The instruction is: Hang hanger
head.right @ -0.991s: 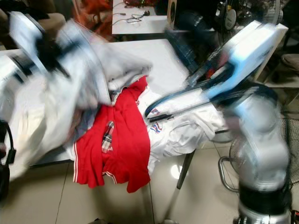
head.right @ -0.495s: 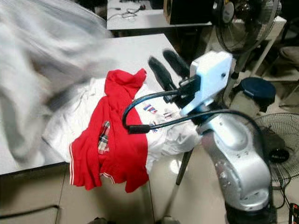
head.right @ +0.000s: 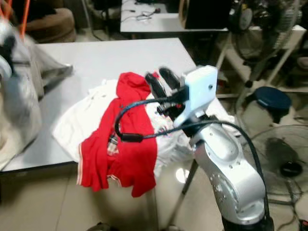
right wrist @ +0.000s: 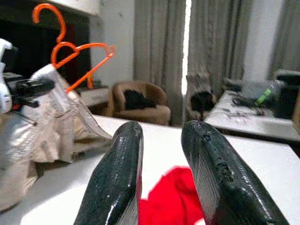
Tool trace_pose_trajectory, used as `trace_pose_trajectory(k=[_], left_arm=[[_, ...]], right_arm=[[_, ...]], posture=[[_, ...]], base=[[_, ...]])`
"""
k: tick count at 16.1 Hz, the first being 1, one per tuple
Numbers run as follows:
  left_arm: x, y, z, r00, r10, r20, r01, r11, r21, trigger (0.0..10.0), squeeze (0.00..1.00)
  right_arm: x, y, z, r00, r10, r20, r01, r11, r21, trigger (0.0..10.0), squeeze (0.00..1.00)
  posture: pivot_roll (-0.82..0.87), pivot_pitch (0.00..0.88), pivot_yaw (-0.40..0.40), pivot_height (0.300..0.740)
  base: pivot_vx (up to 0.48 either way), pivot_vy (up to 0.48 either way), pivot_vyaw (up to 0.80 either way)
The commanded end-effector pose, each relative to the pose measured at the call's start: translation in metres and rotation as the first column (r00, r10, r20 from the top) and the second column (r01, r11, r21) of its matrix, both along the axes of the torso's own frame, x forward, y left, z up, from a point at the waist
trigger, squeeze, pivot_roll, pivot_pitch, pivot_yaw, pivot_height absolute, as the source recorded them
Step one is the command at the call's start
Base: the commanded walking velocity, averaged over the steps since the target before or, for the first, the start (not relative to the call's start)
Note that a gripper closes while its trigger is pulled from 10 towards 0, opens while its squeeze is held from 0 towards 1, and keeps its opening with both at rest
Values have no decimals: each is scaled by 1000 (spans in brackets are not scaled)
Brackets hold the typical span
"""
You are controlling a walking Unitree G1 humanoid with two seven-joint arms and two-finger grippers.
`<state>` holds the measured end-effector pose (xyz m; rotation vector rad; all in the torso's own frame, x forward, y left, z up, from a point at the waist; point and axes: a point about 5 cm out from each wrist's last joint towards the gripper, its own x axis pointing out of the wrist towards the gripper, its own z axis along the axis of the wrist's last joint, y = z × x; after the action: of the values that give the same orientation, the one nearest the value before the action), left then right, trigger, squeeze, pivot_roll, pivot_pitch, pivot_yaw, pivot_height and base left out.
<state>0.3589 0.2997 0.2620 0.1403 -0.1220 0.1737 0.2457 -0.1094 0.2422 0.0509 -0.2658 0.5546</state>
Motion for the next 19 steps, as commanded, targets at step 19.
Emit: trace_pose_trajectory(k=[19], left_arm=[[-35,12,77,977,47,208,-83,982,168,10000,0]], right_arm=[[-6,7,9,996,86,13,-86,996,15,10000,0]], posture=[[-145,0,-20,740]], base=[[-287,0,0]])
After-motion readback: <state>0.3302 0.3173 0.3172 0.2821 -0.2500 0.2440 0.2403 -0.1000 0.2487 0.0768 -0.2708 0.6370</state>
